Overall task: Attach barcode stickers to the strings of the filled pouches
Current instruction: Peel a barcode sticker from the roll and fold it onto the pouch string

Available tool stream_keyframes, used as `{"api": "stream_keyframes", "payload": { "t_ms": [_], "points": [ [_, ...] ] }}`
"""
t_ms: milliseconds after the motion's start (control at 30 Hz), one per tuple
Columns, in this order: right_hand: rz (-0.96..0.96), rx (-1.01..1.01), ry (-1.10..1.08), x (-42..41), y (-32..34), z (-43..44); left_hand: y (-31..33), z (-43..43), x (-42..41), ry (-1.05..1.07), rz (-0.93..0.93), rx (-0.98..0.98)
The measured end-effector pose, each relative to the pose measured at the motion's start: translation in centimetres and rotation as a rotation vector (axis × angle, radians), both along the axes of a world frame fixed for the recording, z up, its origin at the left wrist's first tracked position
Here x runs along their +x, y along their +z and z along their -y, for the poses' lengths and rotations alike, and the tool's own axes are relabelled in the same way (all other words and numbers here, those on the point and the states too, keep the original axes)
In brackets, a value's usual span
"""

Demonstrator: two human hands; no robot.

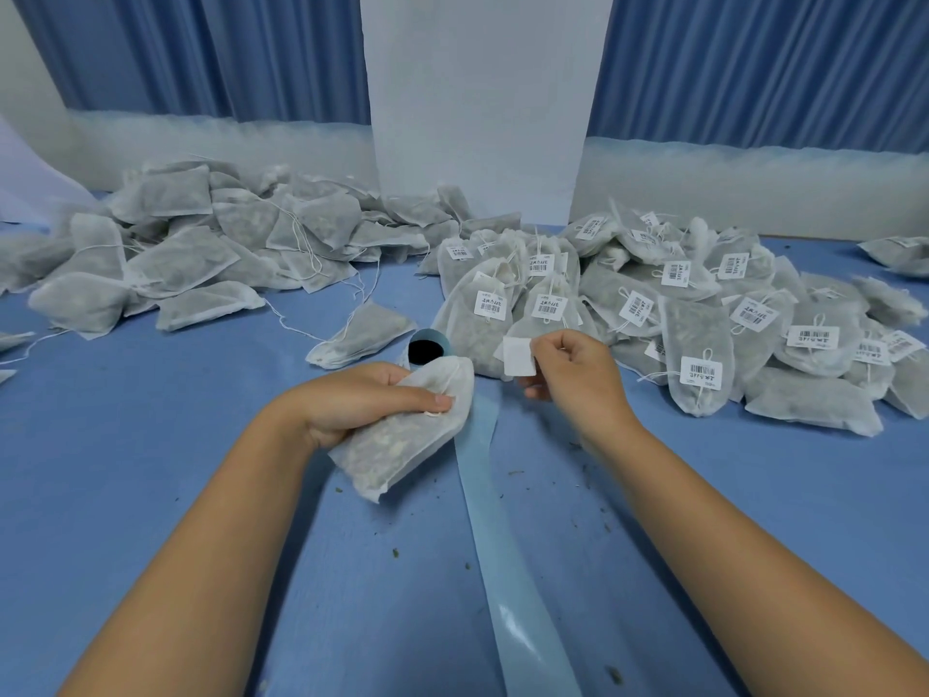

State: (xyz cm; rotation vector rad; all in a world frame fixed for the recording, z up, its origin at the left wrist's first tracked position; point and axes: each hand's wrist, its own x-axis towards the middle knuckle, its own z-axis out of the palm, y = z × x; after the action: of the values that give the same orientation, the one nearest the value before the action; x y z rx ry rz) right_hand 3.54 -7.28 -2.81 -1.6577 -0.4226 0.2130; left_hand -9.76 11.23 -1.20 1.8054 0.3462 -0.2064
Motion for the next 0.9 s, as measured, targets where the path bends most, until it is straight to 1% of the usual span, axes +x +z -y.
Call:
{"api": "stream_keyframes", "payload": {
  "t_ms": [100, 200, 300, 400, 467, 533, 633, 733, 833, 900],
  "points": [
    [-0.015, 0.072, -0.004, 0.0, 0.6, 0.1, 0.3, -0.1, -0.1, 0.069, 0.046, -0.018],
    [-0.112, 0.187, 0.147, -0.5, 1.6, 0.1, 0.5, -0.4, -0.2, 0.133, 0.116, -0.026],
    [-0.172, 0.227, 0.345, -1.5, 2.3, -0.3, 0.4, 0.0, 0.1, 0.164, 0.139, 0.102],
    [-0.137, 0.171, 0.416, -2.4, 2.3, -0.5, 0.1, 1.1, 0.5, 0.153, 0.152, 0.213],
    [-0.108, 0.139, 0.395, -2.7, 2.2, -0.6, 0.2, 1.9, 0.7, 0.13, 0.173, 0.254],
    [-0.106, 0.124, 0.329, -2.6, 2.3, -0.5, 0.3, 2.5, 0.8, 0.08, 0.195, 0.244],
    [-0.196, 0.136, 0.268, -2.1, 2.4, -0.2, 0.2, 2.7, 0.7, 0.026, 0.2, 0.189],
    [-0.295, 0.118, 0.28, -1.9, 2.4, 0.0, 0.0, 2.6, 0.7, -0.016, 0.179, 0.103],
    [-0.411, 0.193, 0.289, -2.1, 2.6, -0.1, -0.1, 2.6, 0.8, -0.027, 0.161, 0.046],
    [-0.444, 0.266, 0.22, -2.0, 2.8, -0.1, -0.2, 2.6, 1.0, 0.028, 0.161, 0.033]
  ]
}}
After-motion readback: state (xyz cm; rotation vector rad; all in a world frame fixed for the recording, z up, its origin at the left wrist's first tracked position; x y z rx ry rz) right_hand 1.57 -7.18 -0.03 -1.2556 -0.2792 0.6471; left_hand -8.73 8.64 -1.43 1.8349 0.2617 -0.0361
